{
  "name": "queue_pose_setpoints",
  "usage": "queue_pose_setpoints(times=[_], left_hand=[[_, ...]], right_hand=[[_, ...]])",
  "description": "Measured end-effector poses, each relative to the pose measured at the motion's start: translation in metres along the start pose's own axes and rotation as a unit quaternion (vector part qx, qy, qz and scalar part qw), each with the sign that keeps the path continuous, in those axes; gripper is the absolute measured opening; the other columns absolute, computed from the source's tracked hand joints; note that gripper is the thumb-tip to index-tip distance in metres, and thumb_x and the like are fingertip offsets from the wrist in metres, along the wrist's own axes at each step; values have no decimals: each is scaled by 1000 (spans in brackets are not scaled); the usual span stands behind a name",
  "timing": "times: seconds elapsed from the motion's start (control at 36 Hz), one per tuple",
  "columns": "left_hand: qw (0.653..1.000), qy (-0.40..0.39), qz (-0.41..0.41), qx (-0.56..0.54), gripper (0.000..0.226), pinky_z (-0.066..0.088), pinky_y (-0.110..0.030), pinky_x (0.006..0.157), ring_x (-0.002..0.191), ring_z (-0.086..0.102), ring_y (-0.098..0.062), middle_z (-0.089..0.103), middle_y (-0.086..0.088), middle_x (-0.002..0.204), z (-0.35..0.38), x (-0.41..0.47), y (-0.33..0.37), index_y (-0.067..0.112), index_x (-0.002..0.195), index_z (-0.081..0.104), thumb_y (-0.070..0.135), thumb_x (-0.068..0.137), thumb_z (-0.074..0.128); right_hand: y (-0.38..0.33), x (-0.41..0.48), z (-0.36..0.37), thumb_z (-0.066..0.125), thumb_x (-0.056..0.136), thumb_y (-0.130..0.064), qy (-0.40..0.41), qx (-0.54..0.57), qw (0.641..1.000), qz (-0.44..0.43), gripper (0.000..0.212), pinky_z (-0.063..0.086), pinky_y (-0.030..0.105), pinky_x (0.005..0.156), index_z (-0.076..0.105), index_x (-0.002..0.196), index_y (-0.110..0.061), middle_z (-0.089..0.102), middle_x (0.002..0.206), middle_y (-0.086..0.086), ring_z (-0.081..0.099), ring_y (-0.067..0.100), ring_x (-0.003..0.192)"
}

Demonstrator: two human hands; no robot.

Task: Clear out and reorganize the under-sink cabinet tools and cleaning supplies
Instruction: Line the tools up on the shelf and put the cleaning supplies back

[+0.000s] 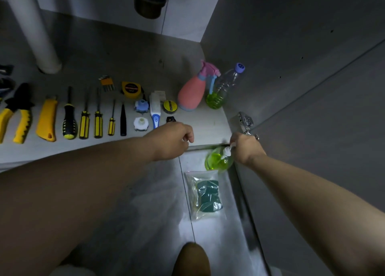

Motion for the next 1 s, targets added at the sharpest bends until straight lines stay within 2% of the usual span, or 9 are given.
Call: queue_pose_setpoints(times=[0.19,0.31,0.44,0.56,0.67,0.72,0.78,0.83,1.0], left_hand=[[1000,9,3,-7,22,54,-34,92,102,64,-17,66,0,110,-4,-5,6,19,114,68,15,98,54],[1000,12,13,-1,23,54,-33,91,100,63,-17,65,1,108,-6,-9,11,20,114,69,14,97,54],[1000,12,19,6,23,54,-33,90,100,63,-18,65,2,107,-10,-12,11,20,114,69,14,96,54],[1000,6,18,7,23,55,-34,89,99,63,-17,67,-1,110,-12,-14,4,20,112,69,13,96,54],[1000,1,3,4,21,56,-37,89,97,64,-17,67,0,108,-11,-14,-9,24,111,68,17,97,54],[1000,-2,-2,-6,21,57,-38,90,97,64,-17,67,0,109,-11,-14,-15,23,111,68,17,97,54],[1000,-2,-6,-15,22,56,-37,91,98,65,-17,66,0,110,-10,-12,-19,23,112,68,17,97,53],[1000,-3,-7,-18,22,56,-37,91,98,64,-17,66,0,110,-9,-10,-22,23,111,68,16,97,53],[1000,-16,-8,-7,23,55,-38,93,100,63,-17,66,0,111,-3,-3,-24,24,111,69,16,97,53]], right_hand=[[-18,-11,-62,59,83,-29,37,-1,998,-48,9,43,26,75,62,91,-26,68,104,14,65,35,95],[-28,-15,-98,62,83,-31,72,20,996,-54,14,48,26,71,66,94,-24,70,96,9,66,30,87],[-35,-9,-127,61,82,-29,93,60,993,-44,13,60,39,81,68,92,-23,73,87,10,72,31,79],[-36,5,-136,55,86,-23,111,79,990,-33,16,61,38,79,69,95,-22,74,88,11,72,29,71],[-39,25,-132,51,90,-15,122,108,986,-31,21,61,37,81,69,100,-19,74,92,14,74,29,76],[-39,36,-127,53,89,-15,122,121,985,-21,21,58,35,86,69,102,-17,74,96,15,73,32,85],[-39,45,-125,60,86,-16,134,123,983,-12,19,49,23,83,70,103,-17,72,103,13,69,31,98],[-39,51,-123,64,85,-16,152,130,980,-1,21,40,19,80,71,105,-17,71,108,12,66,30,106],[-39,64,-114,60,85,-17,163,129,978,10,27,49,30,91,67,110,-18,69,114,17,65,36,108]])
Point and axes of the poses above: each hand's wrist, its own x-axis towards the middle knuckle, its own z-axis out of the palm, y = z × x, the point moved 6 cm from there along x, towards the middle knuckle
